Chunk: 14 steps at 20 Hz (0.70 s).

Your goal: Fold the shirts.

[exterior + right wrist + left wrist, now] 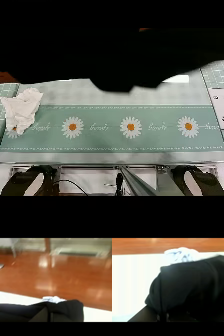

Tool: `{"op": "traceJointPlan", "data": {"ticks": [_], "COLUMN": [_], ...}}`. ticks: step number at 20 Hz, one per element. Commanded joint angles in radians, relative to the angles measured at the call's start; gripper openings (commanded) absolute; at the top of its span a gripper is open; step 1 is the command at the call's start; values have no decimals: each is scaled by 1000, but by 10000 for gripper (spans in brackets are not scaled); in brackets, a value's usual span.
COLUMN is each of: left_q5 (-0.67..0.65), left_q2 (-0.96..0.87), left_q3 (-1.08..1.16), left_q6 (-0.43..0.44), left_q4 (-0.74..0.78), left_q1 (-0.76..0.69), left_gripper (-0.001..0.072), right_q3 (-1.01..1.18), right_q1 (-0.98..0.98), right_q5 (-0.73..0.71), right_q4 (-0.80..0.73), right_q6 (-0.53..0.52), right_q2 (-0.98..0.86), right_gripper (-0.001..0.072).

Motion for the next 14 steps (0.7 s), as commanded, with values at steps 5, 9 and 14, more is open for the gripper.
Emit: {"op": "traceJointPlan", "data": {"ticks": [5, 9, 14], "left_q5": [-281, -335, -117], "left_q2": [114, 236, 279], "left_q3": [-43, -403, -895], "left_q6": [-23, -23, -1], "left_q4": [-130, -128, -166], "left_q1": [1, 1, 1], "left_gripper": [25, 25, 26], "right_q3": [-4, -202, -540], "right_q1": [0, 0, 0], "right_q5": [370, 449, 358], "right_q4": [-109, -110, -105], "right_q6": [84, 120, 77], "right_q2": [180, 237, 233], "right_gripper": [26, 26, 26]}}
